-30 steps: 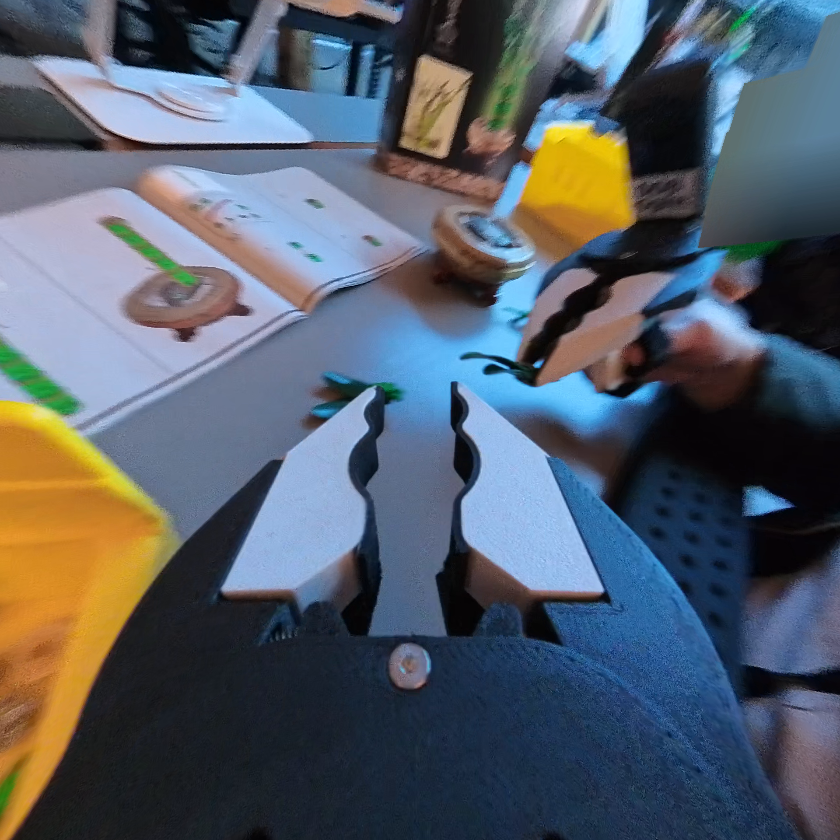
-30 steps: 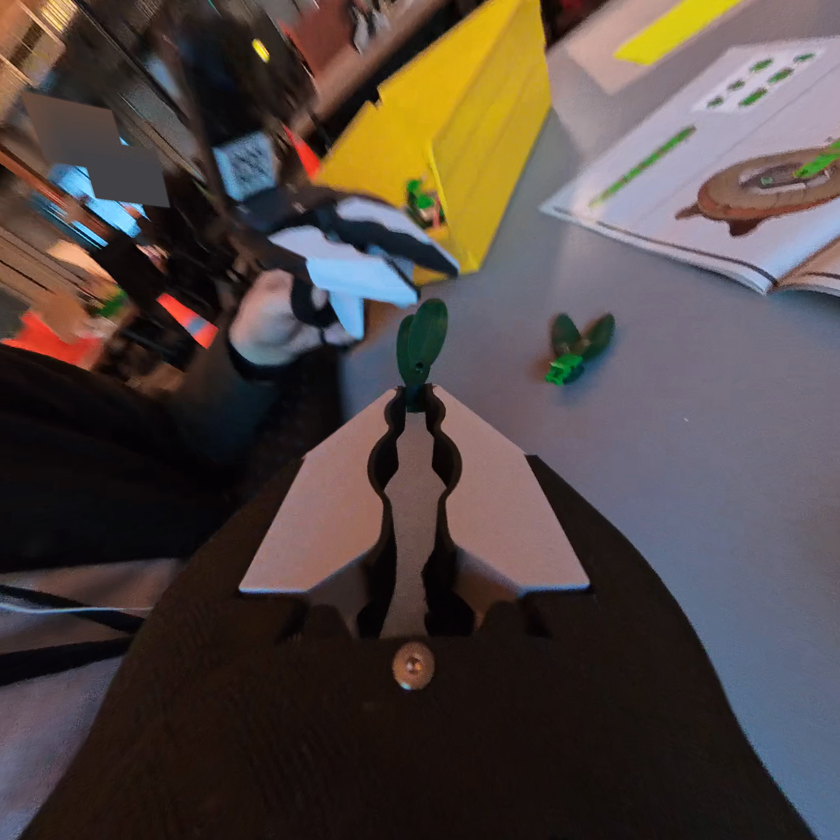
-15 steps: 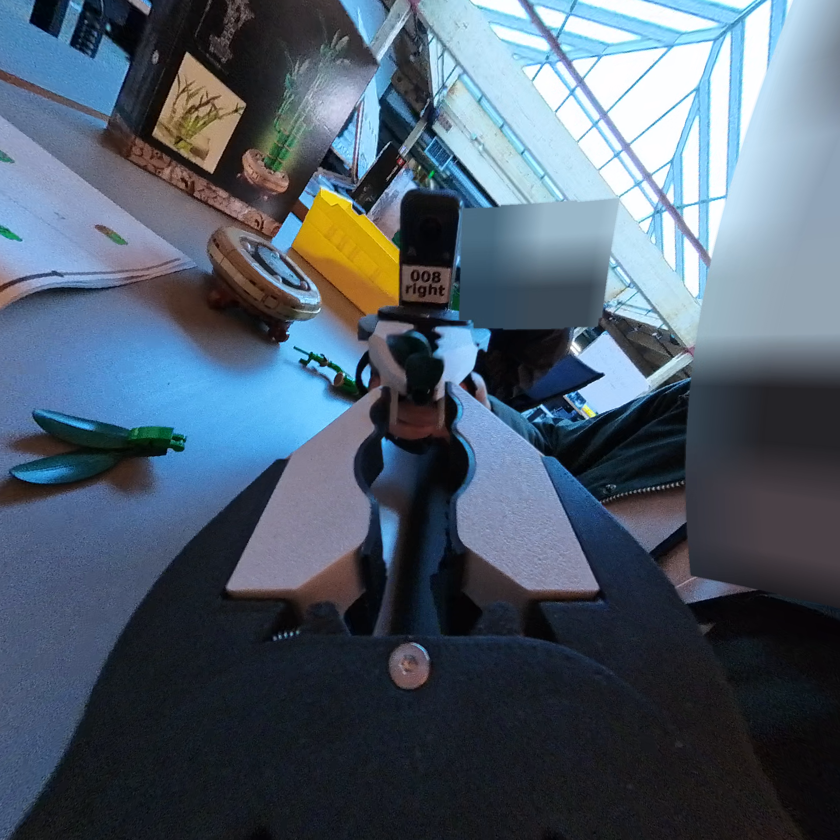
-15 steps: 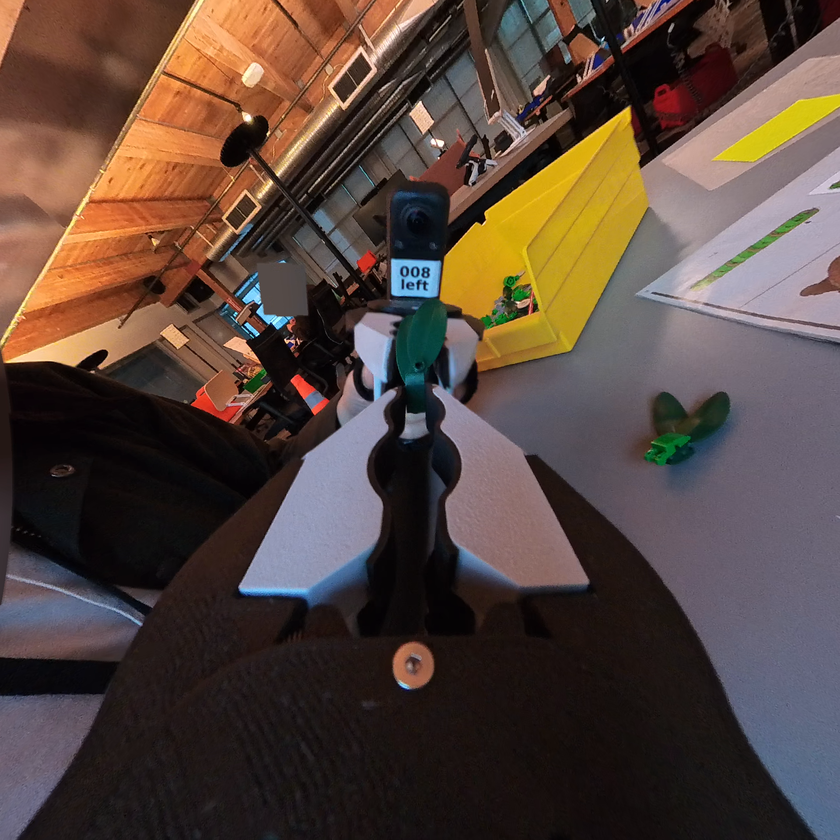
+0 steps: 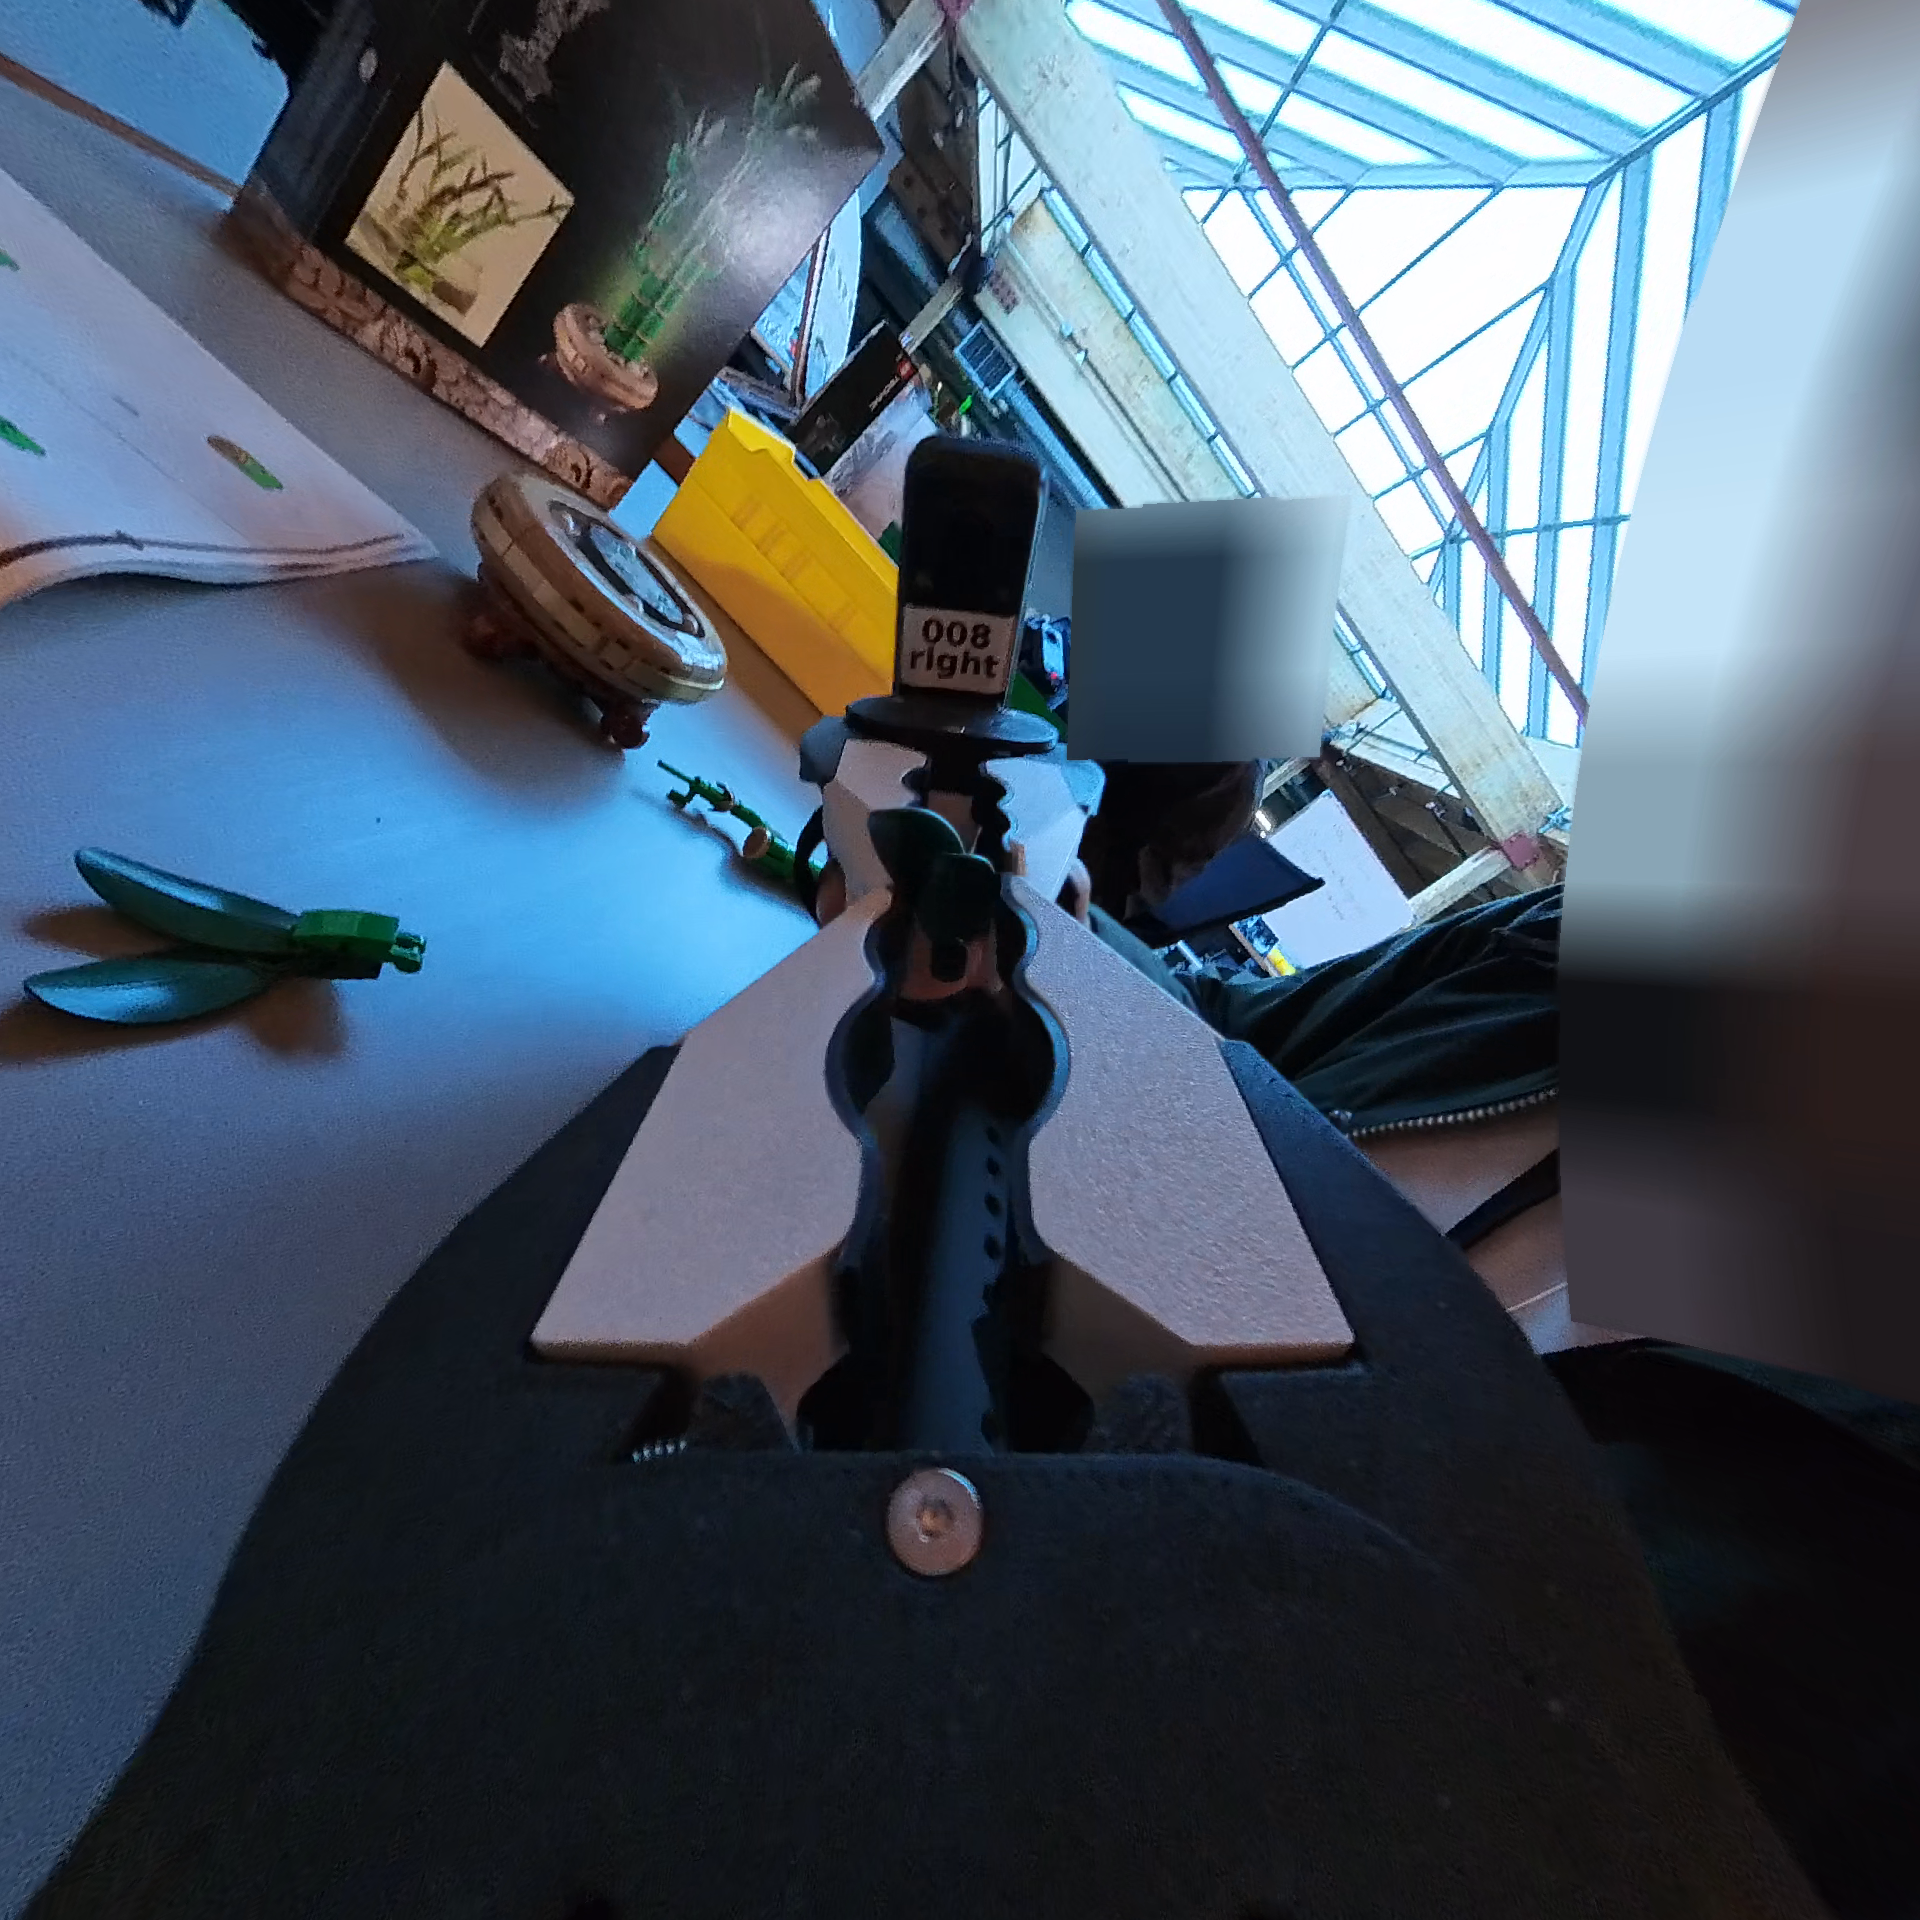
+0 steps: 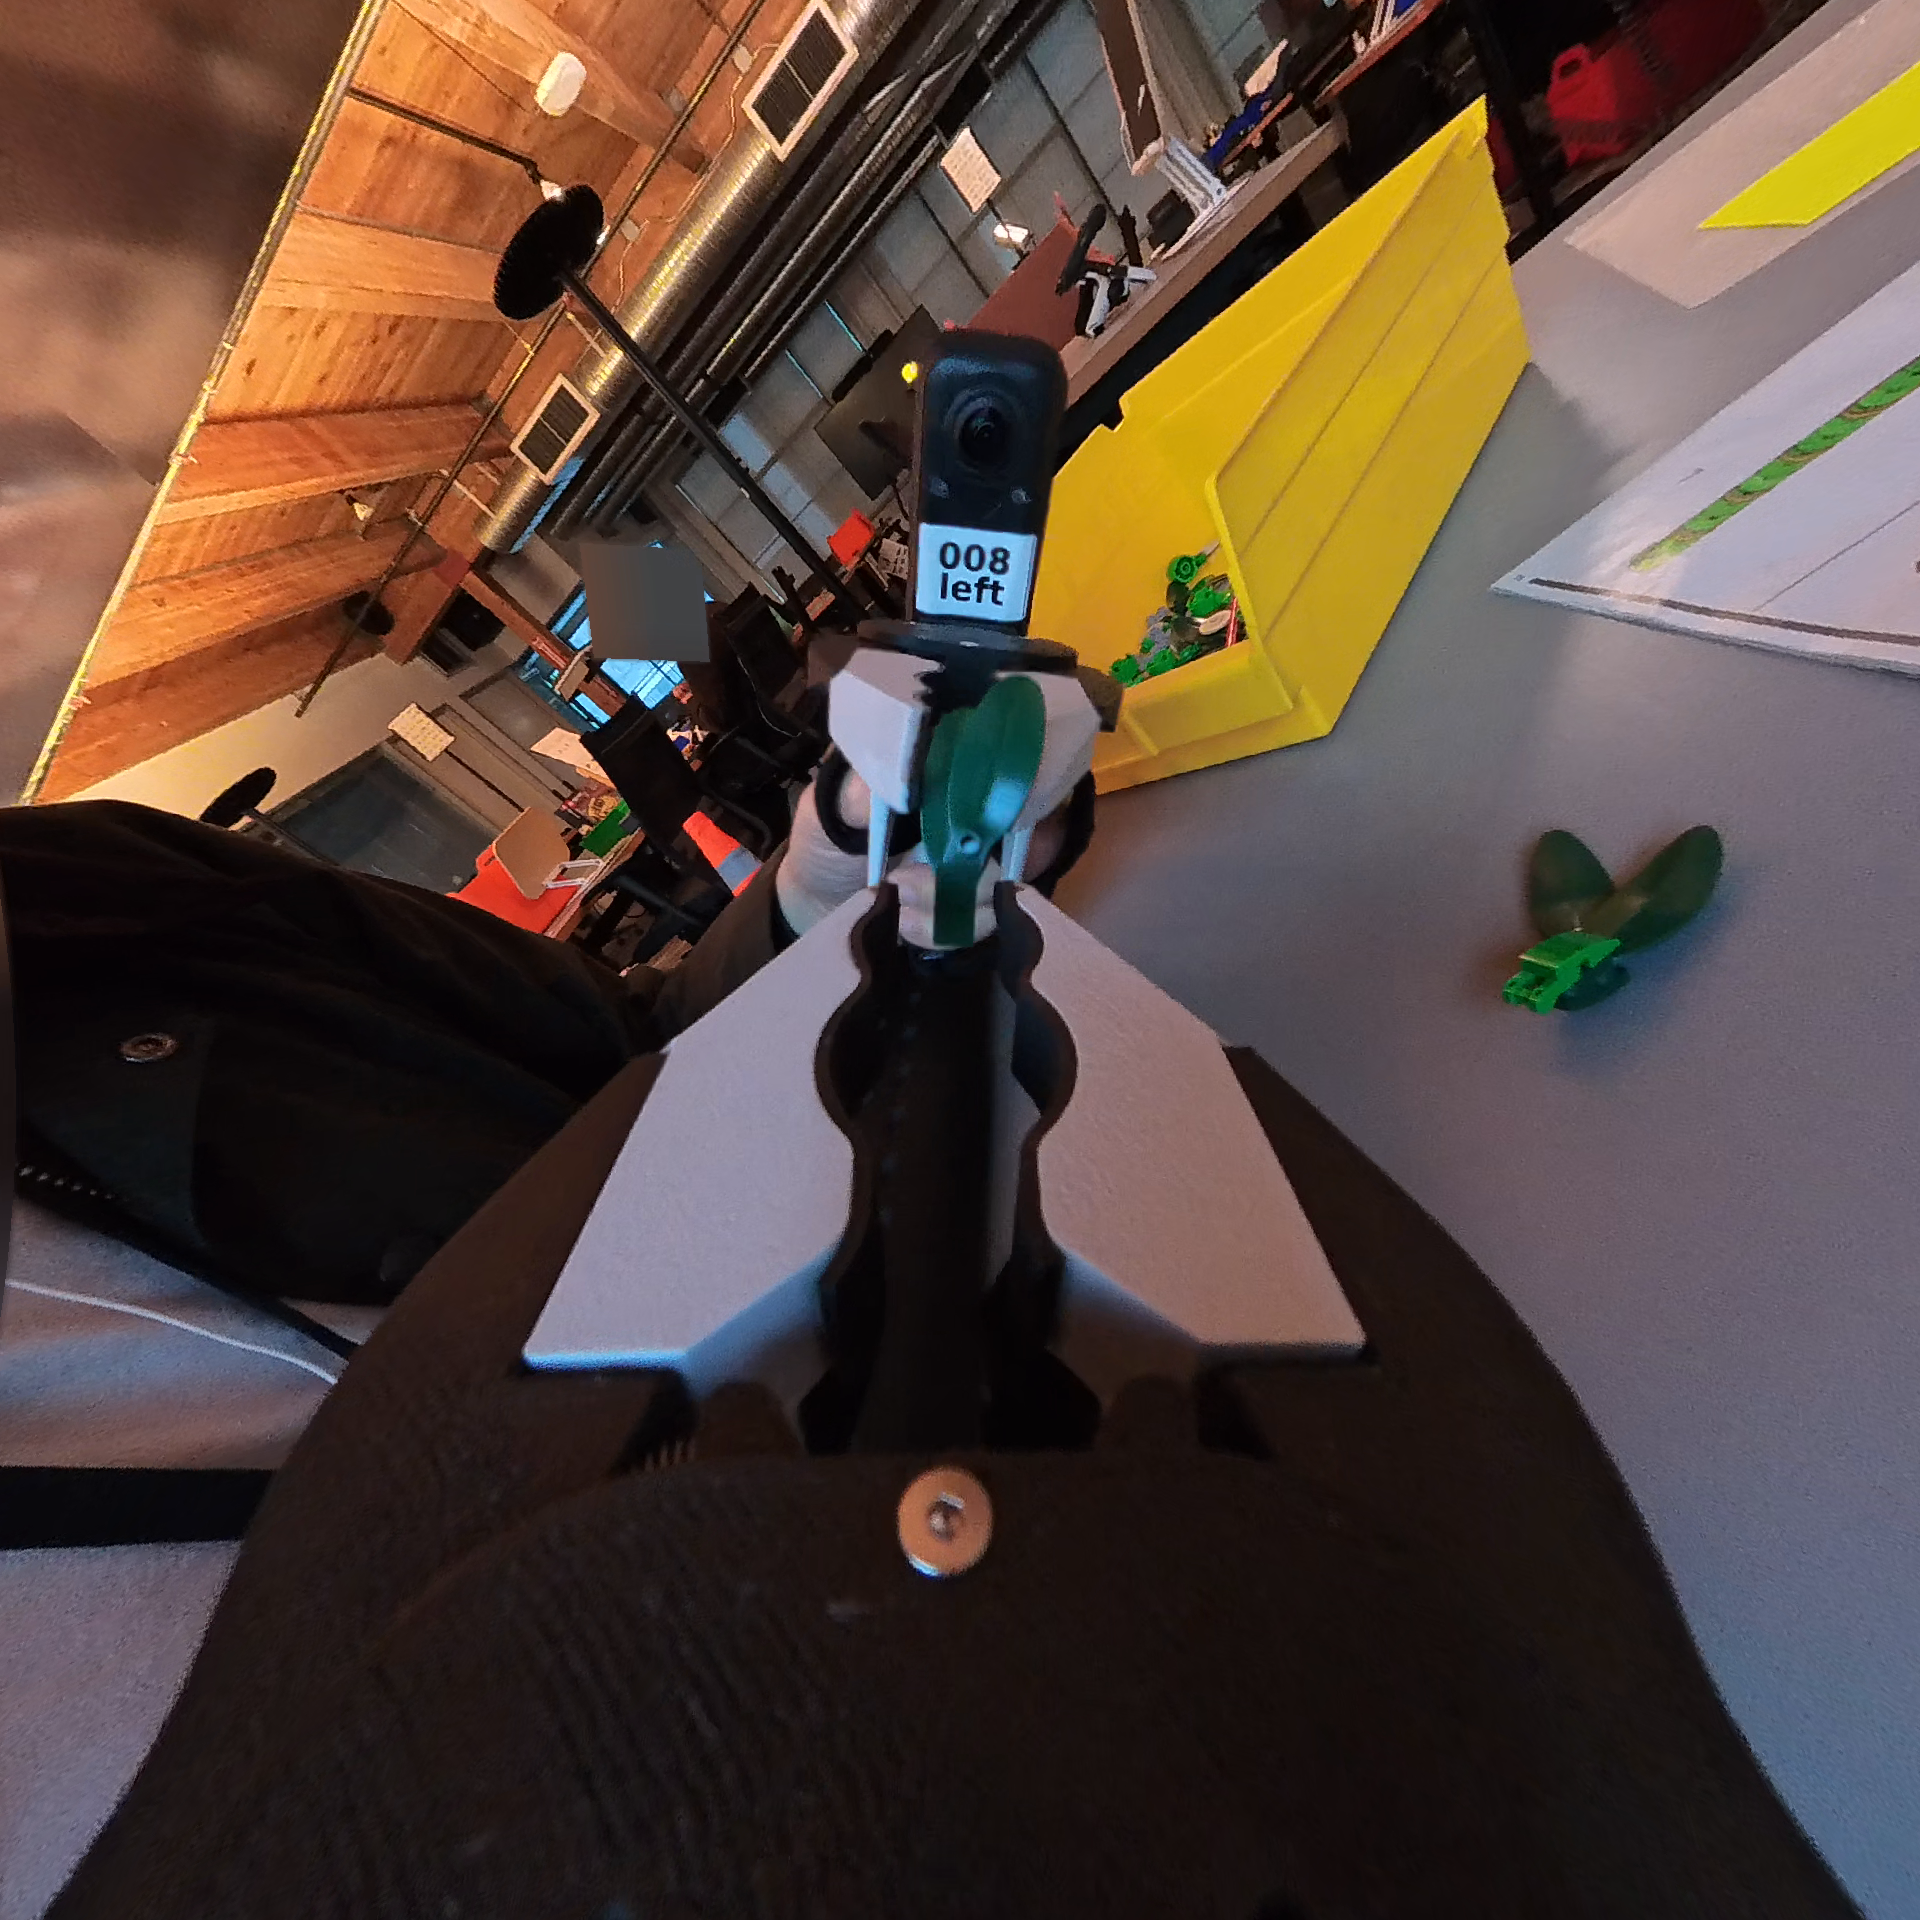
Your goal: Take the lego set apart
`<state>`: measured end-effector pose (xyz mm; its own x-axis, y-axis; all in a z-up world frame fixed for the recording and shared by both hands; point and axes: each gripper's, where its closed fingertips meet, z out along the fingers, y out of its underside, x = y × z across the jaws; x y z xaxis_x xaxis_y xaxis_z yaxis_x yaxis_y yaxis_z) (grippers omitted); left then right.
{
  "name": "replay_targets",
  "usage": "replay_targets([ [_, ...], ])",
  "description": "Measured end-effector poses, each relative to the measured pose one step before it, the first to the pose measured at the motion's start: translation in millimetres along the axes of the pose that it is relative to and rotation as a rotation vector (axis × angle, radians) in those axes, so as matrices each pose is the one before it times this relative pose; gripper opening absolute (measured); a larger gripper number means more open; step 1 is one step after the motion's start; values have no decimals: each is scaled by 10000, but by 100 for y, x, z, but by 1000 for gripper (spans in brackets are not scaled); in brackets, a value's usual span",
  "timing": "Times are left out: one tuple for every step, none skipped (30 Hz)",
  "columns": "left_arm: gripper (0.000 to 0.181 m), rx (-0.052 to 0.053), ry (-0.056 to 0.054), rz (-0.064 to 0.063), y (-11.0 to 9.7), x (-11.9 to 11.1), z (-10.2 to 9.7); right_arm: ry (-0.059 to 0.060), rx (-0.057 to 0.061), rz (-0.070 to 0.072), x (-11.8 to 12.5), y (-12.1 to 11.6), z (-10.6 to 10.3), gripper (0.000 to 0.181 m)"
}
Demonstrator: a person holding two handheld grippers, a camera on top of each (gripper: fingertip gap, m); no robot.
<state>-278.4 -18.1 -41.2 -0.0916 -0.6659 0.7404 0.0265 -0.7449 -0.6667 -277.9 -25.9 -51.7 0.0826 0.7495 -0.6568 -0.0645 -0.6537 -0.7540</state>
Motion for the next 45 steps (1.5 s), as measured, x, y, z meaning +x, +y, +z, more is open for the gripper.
replay_targets([
  [14,-168,-86,-5,281,-153,96,63,-28,-20,96,30,-30,17],
  [14,-144,-71,19,246,-103,98,27,-37,-11,58,54,-5,17],
  [14,-112,-29,35,186,-23,94,-3,-19,5,-2,35,-3,16],
  [14,-69,-11,35,97,23,56,-1,-32,16,12,63,-1,12],
  [14,-30,-10,25,43,9,12,56,-70,4,113,116,-7,9],
  [14,-11,-51,4,22,-66,-7,73,-91,-3,155,148,-11,8],
  [14,-17,-66,15,31,-109,-33,36,-45,30,77,60,-7,7],
  [14,-7,0,-14,16,2,5,-10,-12,-3,-19,9,1,7],
  [14,6,34,-18,-2,53,4,-36,-4,13,-61,6,7,7],
  [14,5,8,-25,-8,1,2,11,25,12,18,-42,-11,7],
  [14,13,-25,-17,-26,-56,-23,96,44,23,174,-40,-35,9],
  [14,20,-14,-2,-20,-23,-26,90,23,66,200,-28,-41,12],
  [14,21,-9,3,-28,-12,-25,-32,4,78,6,-17,-44,12],
  [14,22,-5,-2,-36,4,-14,-116,12,66,-154,-24,-27,8],
  [14,13,7,4,-32,9,-11,-99,-33,60,-142,49,20,6],
  [14,7,-22,-9,-2,-32,-16,19,-47,34,61,76,23,7],
  [14,-2,-58,-8,9,-97,-12,85,-45,22,162,87,13,8],
  [14,19,-26,-20,-14,-63,-28,61,-34,30,133,78,-8,9],
  [14,36,20,-44,-46,-3,-28,25,-37,60,91,54,-15,11],
  [14,5,8,-49,-4,-17,-19,2,5,92,54,-5,-3,12],
  [14,3,-6,-39,7,-38,-1,-20,3,69,30,3,4,12],
  [14,0,-8,-29,11,-35,8,7,-21,28,37,37,11,12],
  [14,-20,-35,-18,32,-72,4,31,-23,-22,41,47,12,11],
  [14,-8,-63,4,25,-92,4,50,-20,-32,54,22,1,10],
  [14,-2,-47,19,4,-65,9,40,-9,-28,53,5,11,10],
  [14,-15,-11,20,16,6,11,21,-34,3,29,55,17,10],
  [14,-6,-7,19,10,5,7,4,-3,40,32,19,15,11],
  [14,6,12,10,-14,32,-5,-36,-2,35,-37,18,33,11],
  [14,9,27,-18,-5,42,-4,-28,-42,4,-65,59,38,11],
  [14,-8,-12,-13,18,-30,-7,11,-8,-51,-31,4,25,10],
  [14,-7,-33,5,10,-49,-5,29,-2,-51,24,-4,12,9],
  [14,-4,-12,8,6,-8,-2,-3,-9,10,9,20,-4,9],
  [14,-6,8,-4,14,6,16,-47,6,56,-48,-9,1,8],
  [14,-4,7,-11,11,-4,7,-59,11,29,-86,-2,-11,6],
  [14,-9,5,-29,18,-9,12,4,-21,-18,3,30,-7,6],
  [14,-16,-15,-4,36,-34,18,40,-42,-16,36,44,-3,6],
  [14,-12,-7,74,1,43,55,-2,-42,-30,-27,45,-15,6],
  [15,37,-82,151,-48,-3,72,15,4,-2,5,-27,-30,6],
  [25,72,-219,129,-82,-228,80,68,79,22,113,-126,-92,6],
  [37,14,-329,22,-13,-469,32,-5,111,60,61,-158,-111,6],
  [35,-80,-158,30,102,-275,-7,-99,144,135,-62,-224,-121,6],
  [27,-82,123,18,128,162,11,-114,170,167,-56,-246,-110,6],
  [17,-47,311,-47,90,456,61,-124,125,133,-92,-178,-78,6],
  [13,-75,292,-67,139,411,131,-125,95,99,-142,-154,-45,6],
  [13,-110,99,-83,196,104,171,-75,54,33,-119,-86,-1,6],
])
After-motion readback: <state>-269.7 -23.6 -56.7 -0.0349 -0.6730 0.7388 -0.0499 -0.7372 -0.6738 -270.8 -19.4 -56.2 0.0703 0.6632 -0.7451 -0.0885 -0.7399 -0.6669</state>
